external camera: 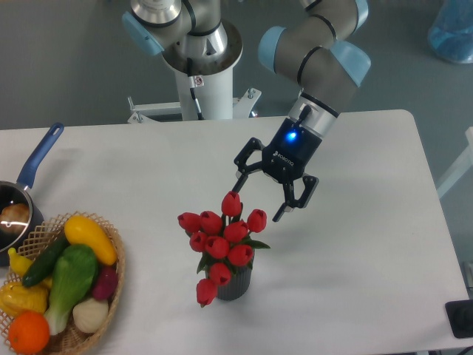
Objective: Pick up the flowers from the vase
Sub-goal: 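Lower the open gripper over the tulip stems above the vase rim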
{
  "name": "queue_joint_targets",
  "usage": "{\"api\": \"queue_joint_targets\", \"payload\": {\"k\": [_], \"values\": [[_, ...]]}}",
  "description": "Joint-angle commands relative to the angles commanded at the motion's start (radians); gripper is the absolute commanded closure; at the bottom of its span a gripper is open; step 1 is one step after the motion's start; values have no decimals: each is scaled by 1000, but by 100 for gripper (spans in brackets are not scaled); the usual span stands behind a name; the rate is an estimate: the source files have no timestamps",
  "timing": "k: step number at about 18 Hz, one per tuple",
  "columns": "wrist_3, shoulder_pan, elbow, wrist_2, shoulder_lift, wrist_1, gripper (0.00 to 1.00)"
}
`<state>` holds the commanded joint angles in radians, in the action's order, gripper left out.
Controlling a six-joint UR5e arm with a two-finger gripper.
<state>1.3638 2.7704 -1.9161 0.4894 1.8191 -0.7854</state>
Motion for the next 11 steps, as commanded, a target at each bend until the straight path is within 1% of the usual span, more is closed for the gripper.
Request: {"api": "queue_joint_targets", "payload": {"k": [3,5,8,11], "values": [[-32,-26,58,0,49,2,0],[-32,-31,80,2,78,3,0],[-34,-41,104,0,95,3,0],[-38,-51,112,-2,103,3,0]]}}
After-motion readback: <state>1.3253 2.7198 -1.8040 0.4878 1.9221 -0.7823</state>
